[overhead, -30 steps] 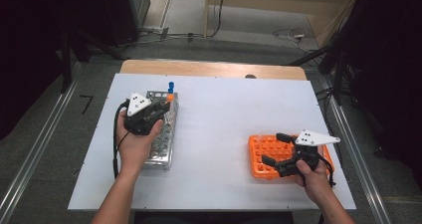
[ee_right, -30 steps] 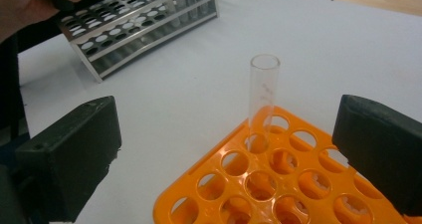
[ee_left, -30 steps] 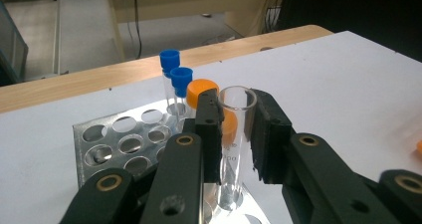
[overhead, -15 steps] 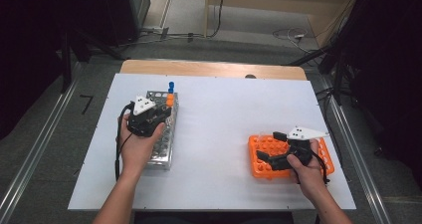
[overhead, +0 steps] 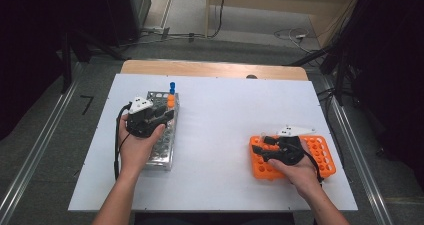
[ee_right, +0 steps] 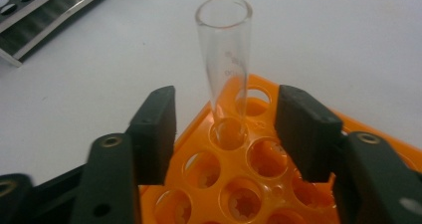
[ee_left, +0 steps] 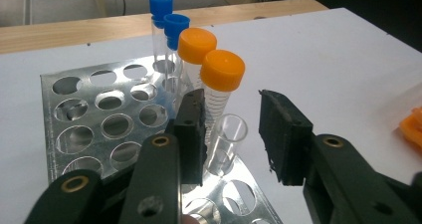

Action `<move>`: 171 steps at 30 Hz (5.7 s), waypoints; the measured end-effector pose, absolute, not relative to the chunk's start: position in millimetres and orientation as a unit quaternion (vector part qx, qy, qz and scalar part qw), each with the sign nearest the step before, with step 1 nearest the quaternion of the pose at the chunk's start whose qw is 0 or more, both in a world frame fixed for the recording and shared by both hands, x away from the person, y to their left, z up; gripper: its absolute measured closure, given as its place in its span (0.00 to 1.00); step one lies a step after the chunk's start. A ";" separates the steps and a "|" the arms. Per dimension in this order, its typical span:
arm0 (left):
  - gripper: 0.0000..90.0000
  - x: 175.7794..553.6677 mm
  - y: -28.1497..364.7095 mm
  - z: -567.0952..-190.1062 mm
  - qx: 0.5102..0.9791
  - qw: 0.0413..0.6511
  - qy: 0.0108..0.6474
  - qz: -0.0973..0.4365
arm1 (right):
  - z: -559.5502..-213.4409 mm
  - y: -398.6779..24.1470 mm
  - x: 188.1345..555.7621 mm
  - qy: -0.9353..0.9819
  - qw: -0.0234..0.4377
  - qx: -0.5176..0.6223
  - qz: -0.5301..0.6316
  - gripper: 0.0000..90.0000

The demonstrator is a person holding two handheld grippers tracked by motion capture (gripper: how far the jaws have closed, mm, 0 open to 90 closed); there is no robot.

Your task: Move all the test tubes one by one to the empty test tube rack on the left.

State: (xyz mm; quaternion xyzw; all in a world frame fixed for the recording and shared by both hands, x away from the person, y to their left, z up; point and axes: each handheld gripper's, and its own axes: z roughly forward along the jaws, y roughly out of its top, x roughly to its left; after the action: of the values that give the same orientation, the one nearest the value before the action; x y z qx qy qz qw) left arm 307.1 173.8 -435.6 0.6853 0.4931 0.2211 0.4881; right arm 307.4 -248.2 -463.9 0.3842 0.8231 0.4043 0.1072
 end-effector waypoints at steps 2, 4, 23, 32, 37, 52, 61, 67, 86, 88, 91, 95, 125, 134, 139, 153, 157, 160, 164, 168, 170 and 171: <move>0.56 304.7 174.6 -433.8 0.681 0.494 0.493 0.221 | -463.8 -247.7 307.1 0.821 0.111 0.388 0.404 0.57; 0.51 301.3 174.6 -432.0 0.681 0.501 0.488 0.218 | -464.2 -246.4 306.7 0.819 0.117 0.390 0.403 0.63; 0.02 276.0 158.3 -416.2 0.695 0.562 0.415 0.169 | -453.7 -251.4 299.3 0.795 0.139 0.389 0.444 0.82; 0.00 271.3 143.0 -412.7 0.710 0.563 0.392 0.159 | -443.8 -249.6 290.2 0.790 0.137 0.354 0.482 0.82; 0.00 269.2 130.9 -412.2 0.719 0.563 0.379 0.152 | -442.3 -242.5 285.2 0.797 0.132 0.332 0.486 0.82; 0.01 262.3 84.4 -414.6 0.753 0.560 0.325 0.119 | -439.8 -219.9 272.8 0.813 0.111 0.287 0.495 0.82; 0.16 256.0 56.8 -416.0 0.767 0.551 0.308 0.110 | -440.2 -206.4 265.4 0.821 0.096 0.266 0.495 0.82; 0.34 252.8 45.5 -417.8 0.773 0.557 0.288 0.096 | -441.7 -198.6 262.0 0.827 0.090 0.256 0.492 0.82; 0.79 250.7 28.1 -423.8 0.786 0.563 0.249 0.063 | -443.1 -184.6 255.4 0.839 0.069 0.234 0.486 0.82; 0.81 250.8 28.0 -423.9 0.786 0.563 0.247 0.065 | -443.1 -184.9 255.6 0.839 0.066 0.234 0.488 0.82; 0.82 249.9 28.0 -423.7 0.788 0.560 0.246 0.074 | -443.1 -185.7 256.4 0.838 0.059 0.235 0.489 0.82; 0.84 249.6 28.7 -423.4 0.788 0.559 0.244 0.080 | -443.4 -186.1 257.0 0.837 0.053 0.235 0.492 0.82; 0.86 254.5 46.7 -418.1 0.773 0.573 0.258 0.091 | -445.2 -188.8 258.7 0.826 0.051 0.238 0.509 0.39; 0.86 261.1 64.2 -414.9 0.763 0.574 0.276 0.113 | -446.8 -199.7 261.9 0.828 0.073 0.251 0.496 0.08; 0.86 265.5 75.9 -412.7 0.755 0.575 0.291 0.125 | -445.0 -212.3 264.8 0.821 0.087 0.259 0.502 0.01; 0.86 278.4 121.1 -406.6 0.726 0.572 0.338 0.177 | -441.2 -245.4 270.3 0.808 0.109 0.274 0.510 0.00; 0.86 282.8 138.0 -405.2 0.713 0.572 0.356 0.193 | -440.8 -251.4 271.3 0.806 0.116 0.278 0.509 0.00; 0.86 284.4 150.1 -404.9 0.704 0.572 0.369 0.203 | -440.9 -254.6 271.2 0.806 0.120 0.278 0.508 0.00; 0.86 284.5 161.3 -405.6 0.697 0.566 0.382 0.218 | -441.0 -258.7 271.9 0.805 0.124 0.282 0.507 0.00; 0.86 284.3 170.7 -406.9 0.693 0.559 0.392 0.232 | -441.1 -261.5 272.2 0.804 0.125 0.286 0.506 0.00; 0.86 284.2 175.0 -408.0 0.691 0.554 0.398 0.239 | -441.2 -261.7 272.0 0.805 0.126 0.285 0.505 0.00; 0.86 284.2 177.3 -408.7 0.691 0.552 0.400 0.241 | -441.4 -261.7 272.1 0.805 0.126 0.285 0.505 0.00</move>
State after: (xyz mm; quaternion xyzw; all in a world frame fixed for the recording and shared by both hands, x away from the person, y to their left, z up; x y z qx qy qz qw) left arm 284.2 177.3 -408.7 0.6907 0.4002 0.2413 0.5519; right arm 272.1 -261.7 -441.4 0.2852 0.8050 0.5047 0.1260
